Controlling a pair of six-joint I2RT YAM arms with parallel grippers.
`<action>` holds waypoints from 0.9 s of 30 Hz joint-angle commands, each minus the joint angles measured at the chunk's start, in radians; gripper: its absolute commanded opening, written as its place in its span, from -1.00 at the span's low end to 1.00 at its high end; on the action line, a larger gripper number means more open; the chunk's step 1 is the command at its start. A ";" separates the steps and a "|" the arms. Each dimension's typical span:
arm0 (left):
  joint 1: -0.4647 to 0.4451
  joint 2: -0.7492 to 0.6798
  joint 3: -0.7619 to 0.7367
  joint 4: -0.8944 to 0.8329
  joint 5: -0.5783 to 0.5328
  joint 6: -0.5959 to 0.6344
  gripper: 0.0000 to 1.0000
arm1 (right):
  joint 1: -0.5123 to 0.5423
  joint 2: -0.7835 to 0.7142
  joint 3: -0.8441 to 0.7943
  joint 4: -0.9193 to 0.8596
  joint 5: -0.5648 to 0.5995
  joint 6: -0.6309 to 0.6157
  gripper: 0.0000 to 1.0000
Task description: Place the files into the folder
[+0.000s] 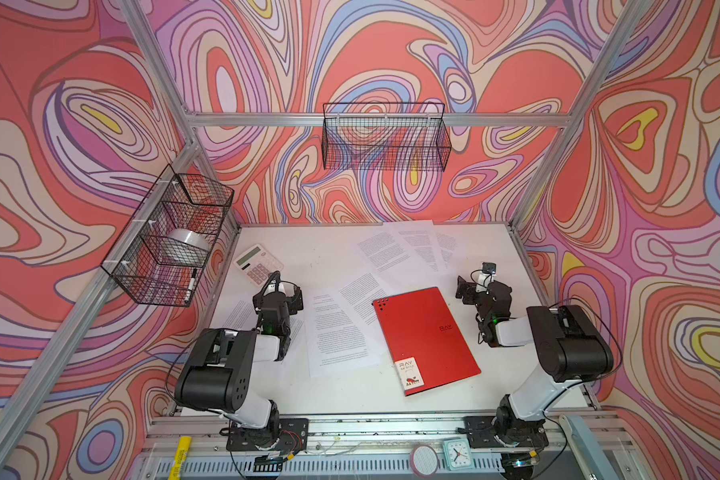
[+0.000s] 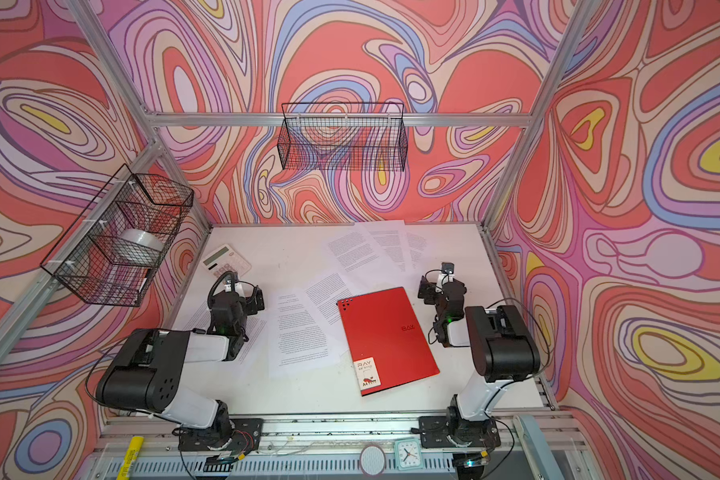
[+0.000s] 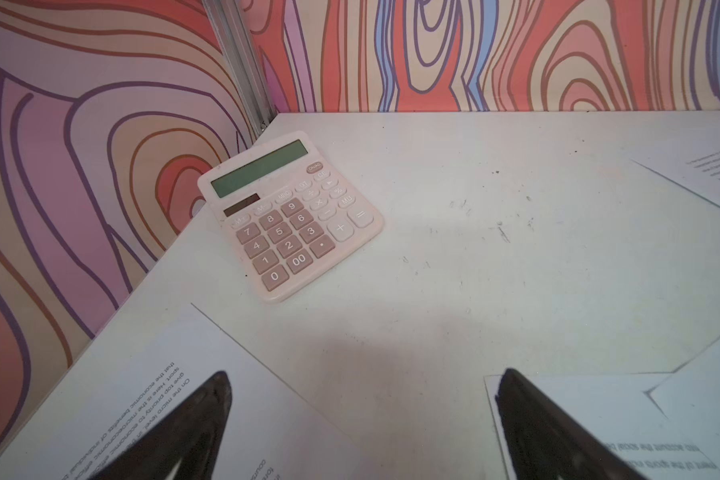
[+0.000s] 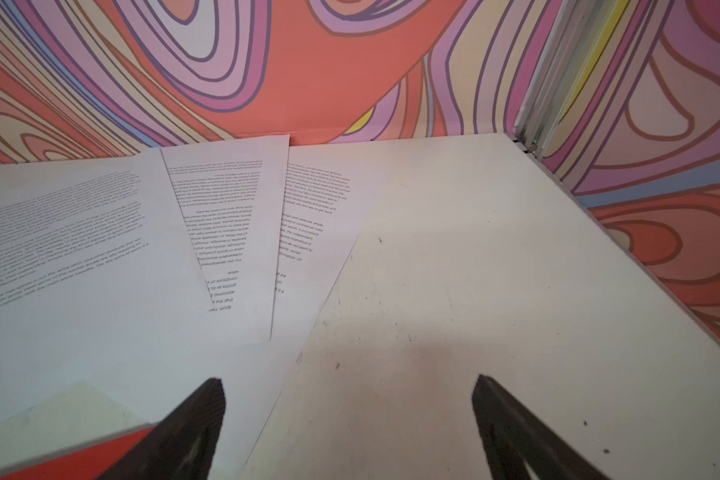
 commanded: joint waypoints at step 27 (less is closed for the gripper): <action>0.000 0.009 -0.006 0.026 0.002 0.008 1.00 | 0.003 -0.005 0.001 0.013 0.005 -0.013 0.97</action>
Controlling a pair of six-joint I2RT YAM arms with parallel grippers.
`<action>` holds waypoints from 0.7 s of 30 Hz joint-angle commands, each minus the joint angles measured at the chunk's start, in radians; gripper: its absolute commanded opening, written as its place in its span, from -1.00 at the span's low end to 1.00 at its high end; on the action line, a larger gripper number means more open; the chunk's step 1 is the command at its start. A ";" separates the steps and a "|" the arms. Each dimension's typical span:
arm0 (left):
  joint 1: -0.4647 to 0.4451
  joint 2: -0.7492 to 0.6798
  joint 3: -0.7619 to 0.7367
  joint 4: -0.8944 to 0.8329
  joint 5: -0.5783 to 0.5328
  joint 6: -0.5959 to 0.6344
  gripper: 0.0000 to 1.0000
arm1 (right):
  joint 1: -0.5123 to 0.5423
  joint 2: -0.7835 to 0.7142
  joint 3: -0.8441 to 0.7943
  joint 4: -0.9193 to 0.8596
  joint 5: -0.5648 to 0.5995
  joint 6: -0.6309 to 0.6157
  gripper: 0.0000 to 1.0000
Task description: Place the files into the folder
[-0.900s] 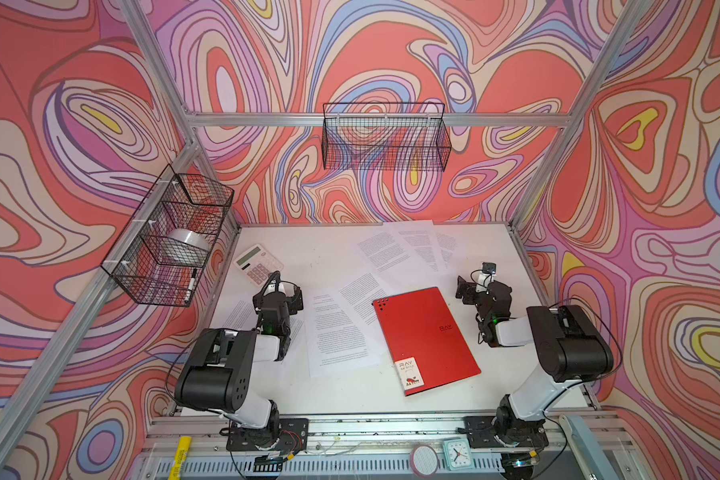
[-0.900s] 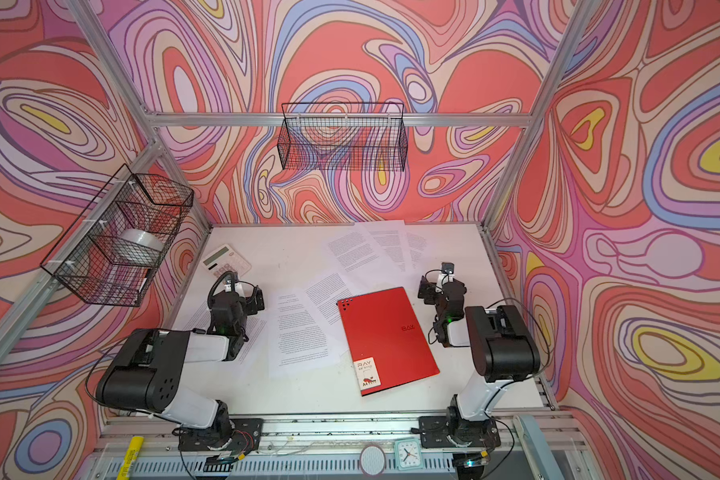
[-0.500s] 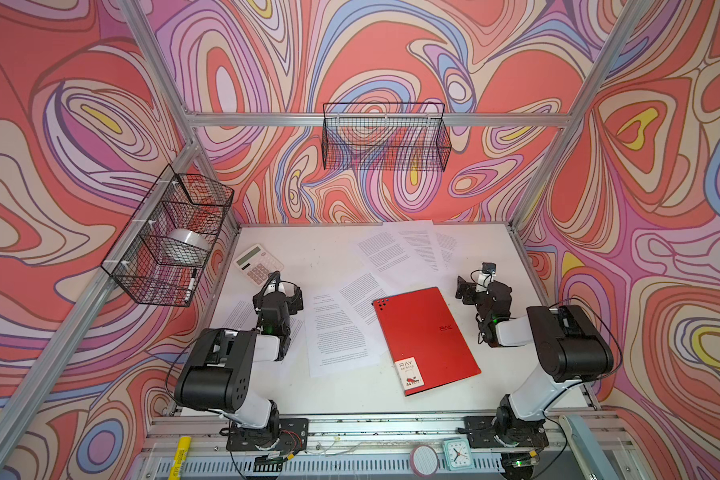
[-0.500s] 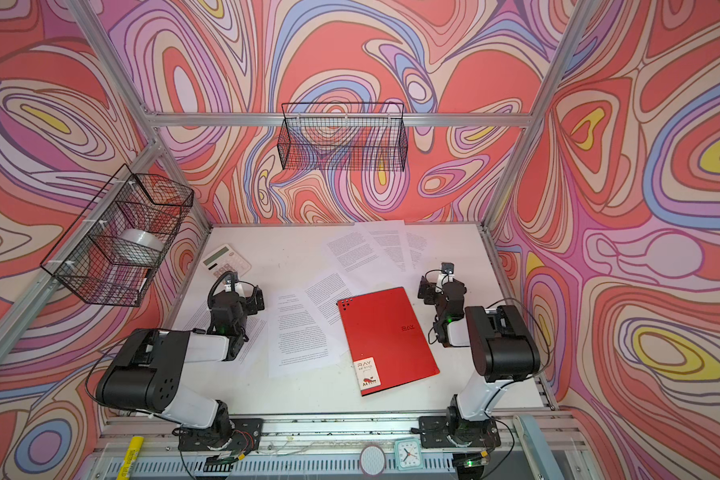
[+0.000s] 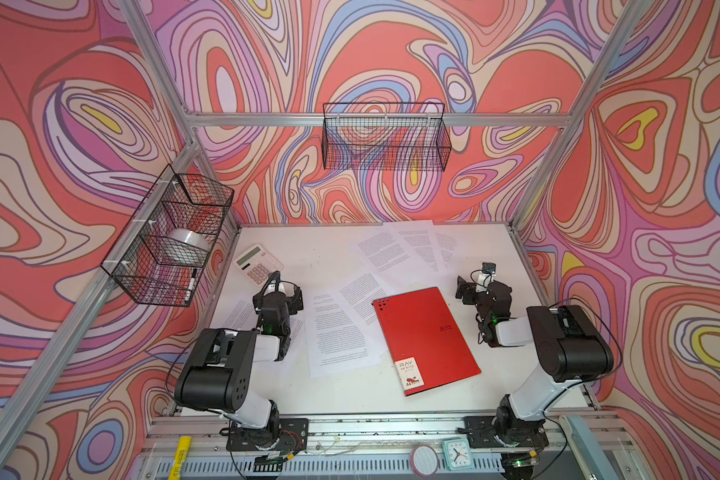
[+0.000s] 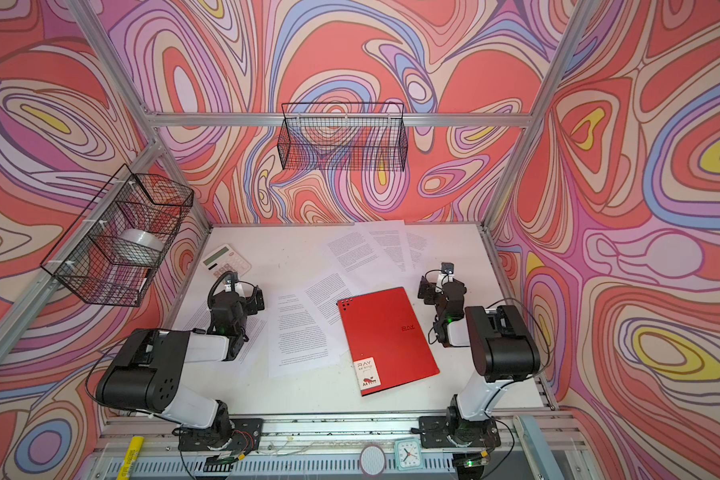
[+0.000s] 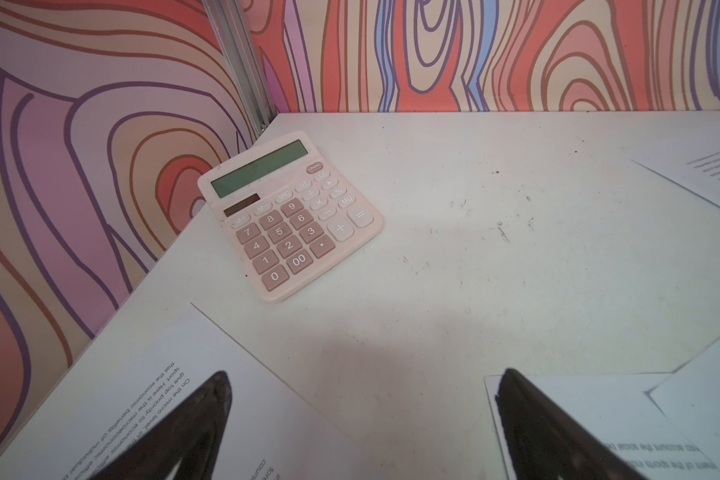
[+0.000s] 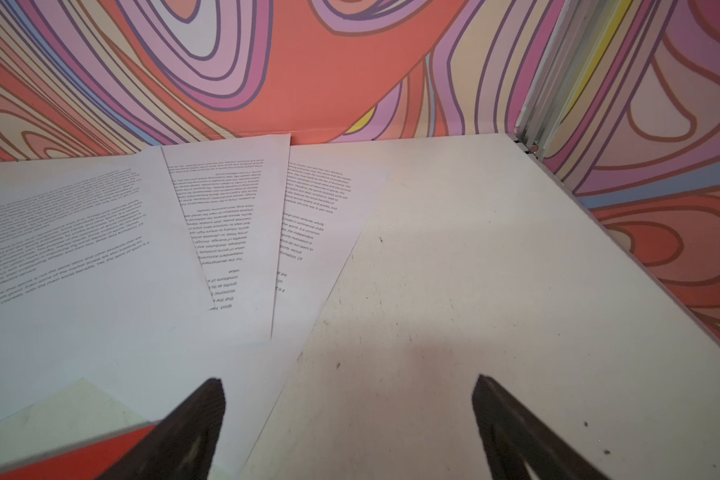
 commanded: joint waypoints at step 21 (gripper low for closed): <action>0.022 0.003 0.000 0.002 0.040 -0.007 1.00 | 0.002 -0.001 0.007 0.001 -0.006 0.000 0.97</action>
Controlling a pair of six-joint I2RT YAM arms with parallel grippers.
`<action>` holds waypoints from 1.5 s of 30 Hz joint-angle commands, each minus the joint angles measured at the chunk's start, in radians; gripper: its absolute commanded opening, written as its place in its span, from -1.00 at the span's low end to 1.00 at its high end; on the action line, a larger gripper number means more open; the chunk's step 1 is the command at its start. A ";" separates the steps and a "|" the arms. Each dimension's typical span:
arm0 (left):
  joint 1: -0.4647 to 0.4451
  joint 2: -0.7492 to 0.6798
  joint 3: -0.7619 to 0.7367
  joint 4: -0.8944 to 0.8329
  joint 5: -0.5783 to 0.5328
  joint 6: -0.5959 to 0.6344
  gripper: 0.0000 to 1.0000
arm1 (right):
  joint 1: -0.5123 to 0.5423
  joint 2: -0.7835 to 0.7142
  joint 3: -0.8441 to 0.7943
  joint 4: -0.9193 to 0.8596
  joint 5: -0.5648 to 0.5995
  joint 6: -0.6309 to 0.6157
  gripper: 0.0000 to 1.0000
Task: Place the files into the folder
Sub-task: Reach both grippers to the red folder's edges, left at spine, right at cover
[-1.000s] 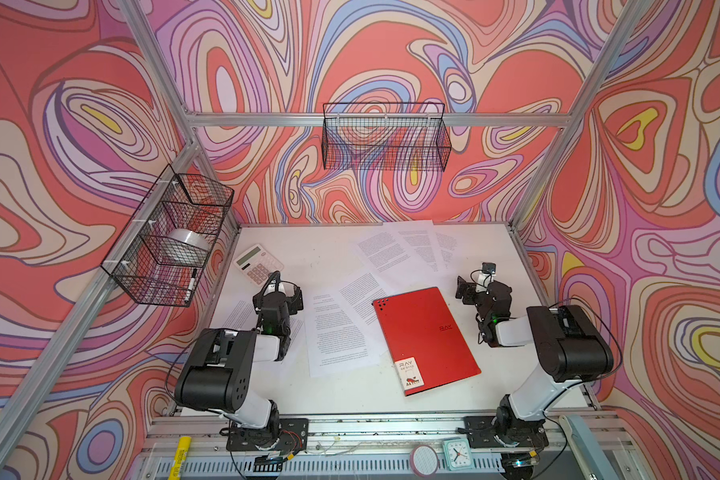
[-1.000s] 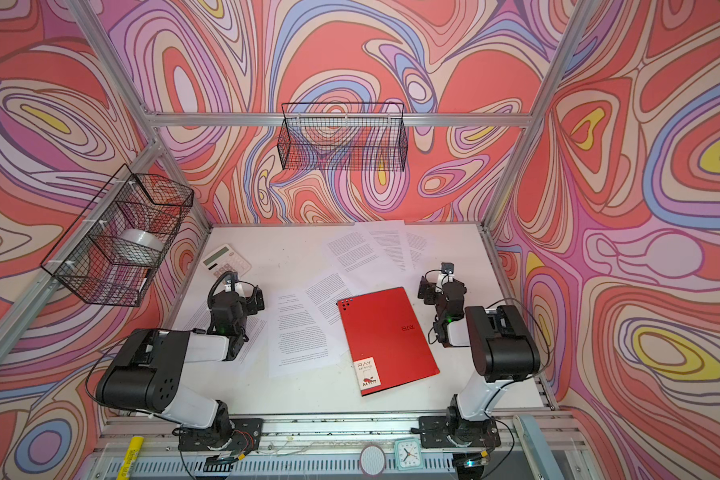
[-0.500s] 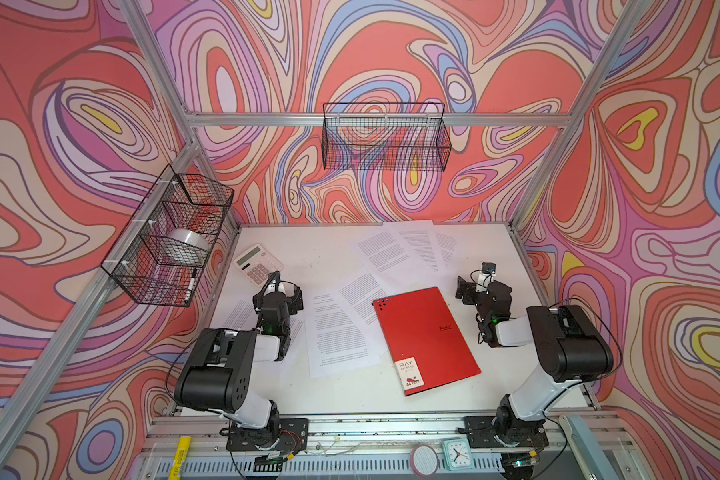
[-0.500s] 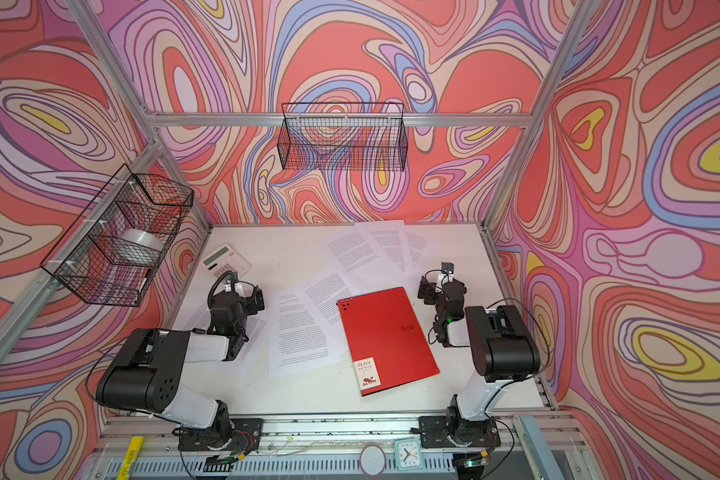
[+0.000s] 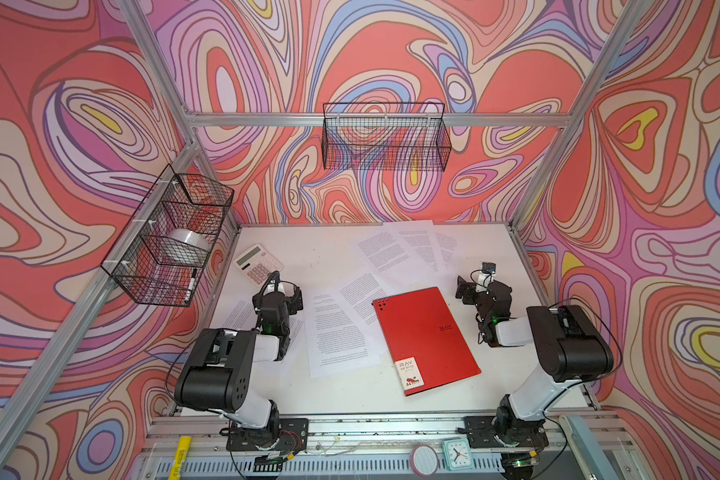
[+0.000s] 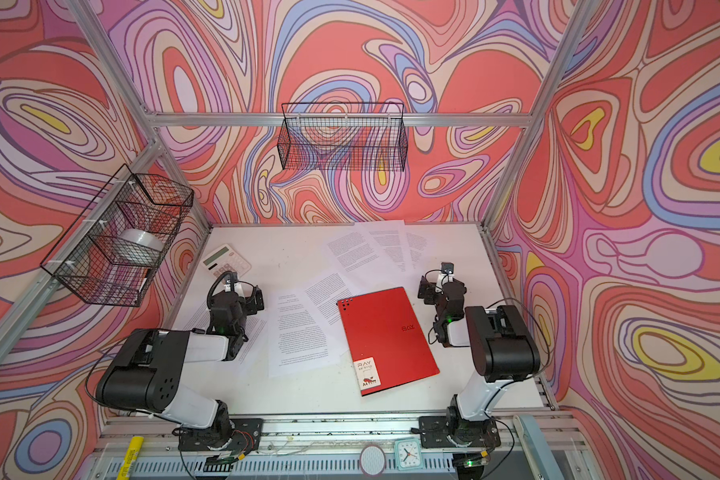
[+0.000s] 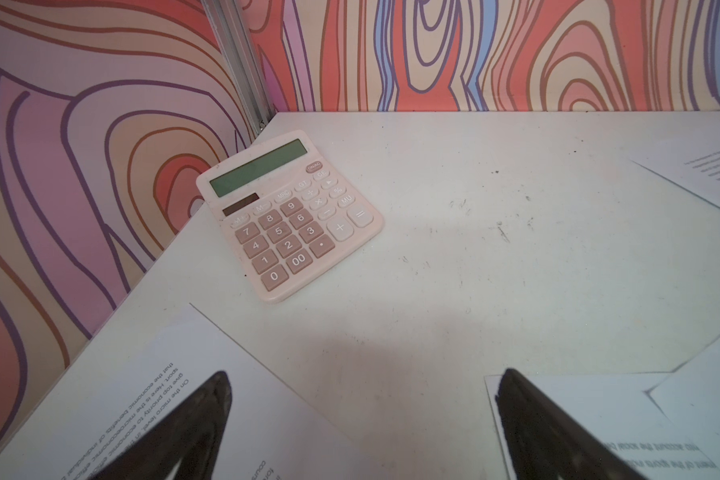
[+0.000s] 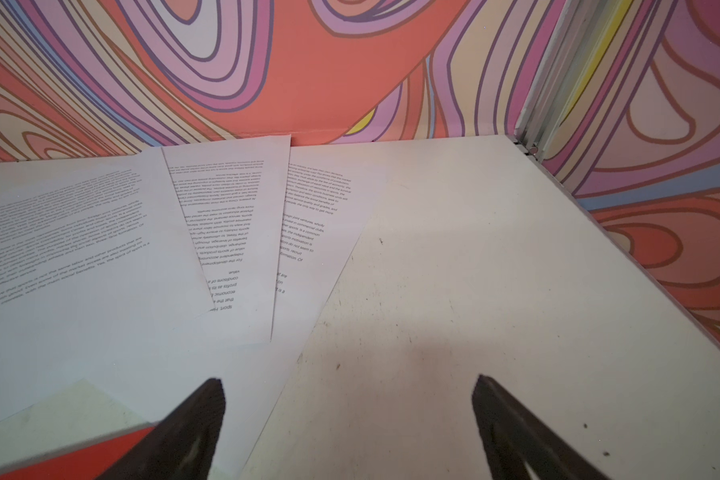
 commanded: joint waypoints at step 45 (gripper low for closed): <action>-0.679 0.131 0.550 -0.993 0.608 -0.906 0.32 | -0.023 -0.345 0.122 -1.142 -0.321 0.594 0.87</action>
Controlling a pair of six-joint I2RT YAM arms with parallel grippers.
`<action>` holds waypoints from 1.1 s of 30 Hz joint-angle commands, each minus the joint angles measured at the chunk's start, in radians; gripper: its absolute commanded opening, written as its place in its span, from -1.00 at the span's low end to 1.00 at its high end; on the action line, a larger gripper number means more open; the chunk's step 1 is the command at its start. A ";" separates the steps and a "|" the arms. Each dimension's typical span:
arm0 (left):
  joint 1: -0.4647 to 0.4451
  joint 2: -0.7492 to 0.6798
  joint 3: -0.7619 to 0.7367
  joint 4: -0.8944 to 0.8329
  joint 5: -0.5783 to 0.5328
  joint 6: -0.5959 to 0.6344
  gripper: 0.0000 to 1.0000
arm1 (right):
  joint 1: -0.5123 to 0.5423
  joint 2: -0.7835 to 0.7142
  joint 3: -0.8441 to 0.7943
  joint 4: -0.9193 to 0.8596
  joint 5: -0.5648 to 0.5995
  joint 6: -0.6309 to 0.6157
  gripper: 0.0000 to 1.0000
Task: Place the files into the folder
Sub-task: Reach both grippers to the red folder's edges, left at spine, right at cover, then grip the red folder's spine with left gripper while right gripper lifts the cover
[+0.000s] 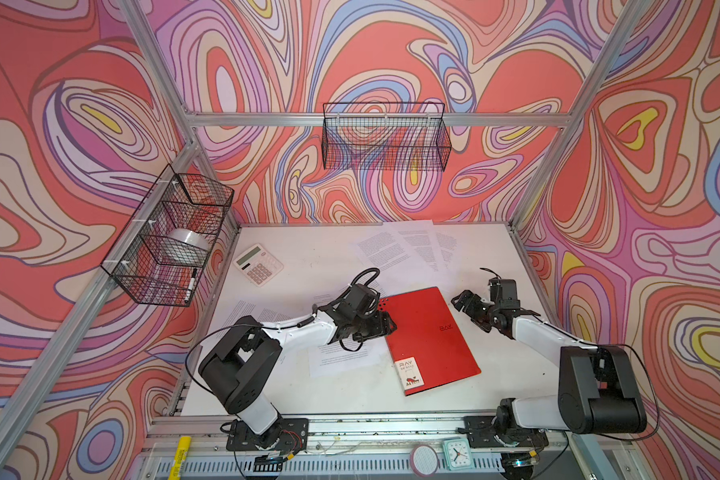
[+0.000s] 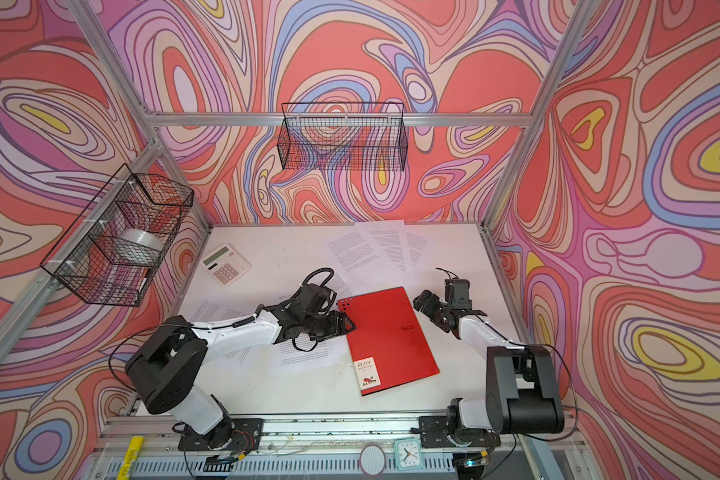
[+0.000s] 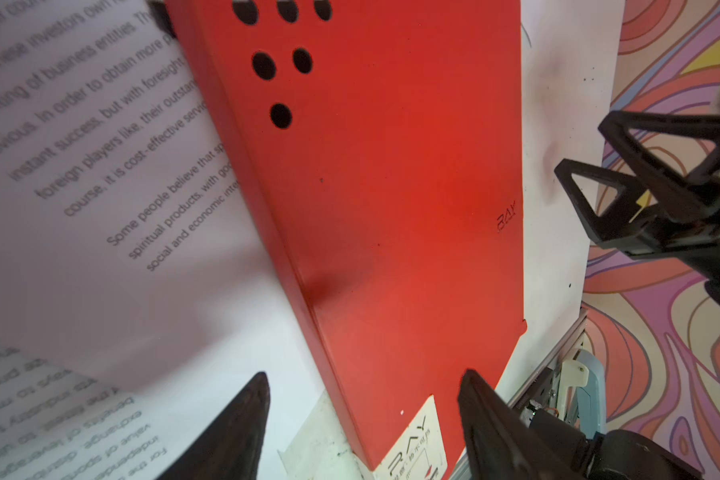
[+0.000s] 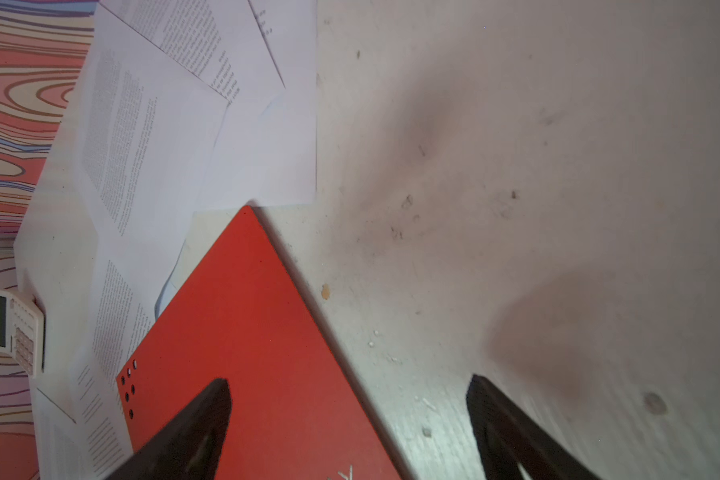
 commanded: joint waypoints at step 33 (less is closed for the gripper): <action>0.027 0.281 0.081 -0.019 0.003 0.001 -0.67 | 0.001 0.008 0.056 -0.143 -0.218 -0.036 0.90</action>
